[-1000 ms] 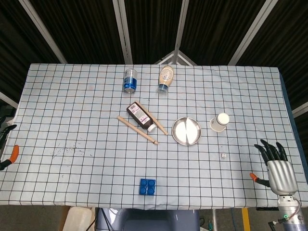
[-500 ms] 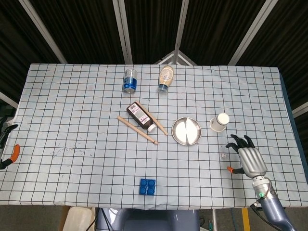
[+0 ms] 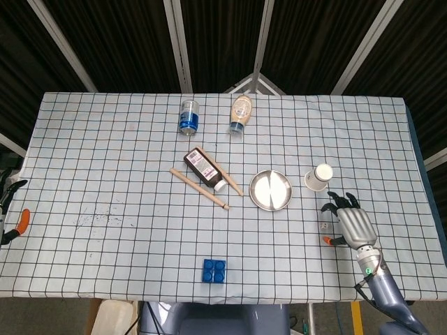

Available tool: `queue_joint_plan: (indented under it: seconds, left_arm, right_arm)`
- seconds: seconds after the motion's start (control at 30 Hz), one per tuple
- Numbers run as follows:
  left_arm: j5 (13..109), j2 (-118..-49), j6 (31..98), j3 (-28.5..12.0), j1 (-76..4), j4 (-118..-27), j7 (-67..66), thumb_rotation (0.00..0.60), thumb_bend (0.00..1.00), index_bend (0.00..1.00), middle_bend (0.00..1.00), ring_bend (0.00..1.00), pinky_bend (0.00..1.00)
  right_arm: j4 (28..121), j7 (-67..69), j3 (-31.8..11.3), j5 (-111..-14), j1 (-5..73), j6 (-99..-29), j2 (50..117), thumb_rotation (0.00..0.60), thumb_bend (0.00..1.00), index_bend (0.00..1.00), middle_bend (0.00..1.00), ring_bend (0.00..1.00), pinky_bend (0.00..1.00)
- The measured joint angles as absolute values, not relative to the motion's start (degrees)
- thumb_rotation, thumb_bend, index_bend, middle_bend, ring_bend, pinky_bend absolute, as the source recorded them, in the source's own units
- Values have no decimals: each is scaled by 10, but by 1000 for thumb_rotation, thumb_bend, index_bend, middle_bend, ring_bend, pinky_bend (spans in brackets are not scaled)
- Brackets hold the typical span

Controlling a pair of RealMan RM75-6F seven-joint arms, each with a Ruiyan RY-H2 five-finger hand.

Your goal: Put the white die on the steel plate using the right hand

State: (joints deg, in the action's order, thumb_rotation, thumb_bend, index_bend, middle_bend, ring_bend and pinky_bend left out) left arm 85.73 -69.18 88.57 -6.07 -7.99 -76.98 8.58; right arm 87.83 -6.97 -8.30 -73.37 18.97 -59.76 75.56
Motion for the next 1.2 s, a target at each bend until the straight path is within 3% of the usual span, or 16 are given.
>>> queue_joint_plan:
  seconds: [1.2]
  left_arm:
    - [852,-696,878,-61,-83,-768,72,600,636,188,0,0,120]
  right_arm:
    - [790,-38,-70,-710,216,-563,804,600,273,435,126,174,0]
